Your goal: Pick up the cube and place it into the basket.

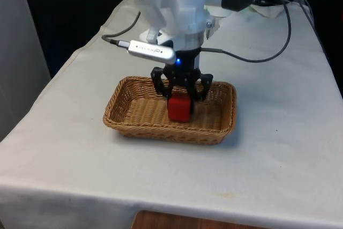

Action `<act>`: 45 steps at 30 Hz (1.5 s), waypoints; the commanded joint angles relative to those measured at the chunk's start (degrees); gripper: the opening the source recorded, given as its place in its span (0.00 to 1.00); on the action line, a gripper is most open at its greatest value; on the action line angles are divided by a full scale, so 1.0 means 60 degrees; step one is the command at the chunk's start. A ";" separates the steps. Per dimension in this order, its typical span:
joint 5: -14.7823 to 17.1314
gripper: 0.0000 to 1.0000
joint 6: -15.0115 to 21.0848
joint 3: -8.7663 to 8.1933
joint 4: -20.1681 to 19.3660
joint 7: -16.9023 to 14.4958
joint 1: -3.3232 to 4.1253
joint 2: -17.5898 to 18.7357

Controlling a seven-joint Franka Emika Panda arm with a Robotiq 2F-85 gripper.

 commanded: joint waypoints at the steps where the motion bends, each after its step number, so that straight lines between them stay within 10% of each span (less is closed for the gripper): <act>1: 0.0134 0.00 0.0076 0.0095 0.0067 -0.0105 -0.0086 0.0105; 11: 0.0153 0.02 0.0086 0.0038 0.0172 -0.0105 -0.0076 0.0258; 19: 0.0105 0.89 0.0076 -0.0038 0.0143 -0.0057 -0.0029 0.0239; 22: 0.0143 1.00 0.0067 0.0000 0.0191 -0.0095 -0.0067 0.0277; 45: 0.0010 1.00 -0.0592 -0.0181 0.0220 -0.0029 0.0048 -0.0468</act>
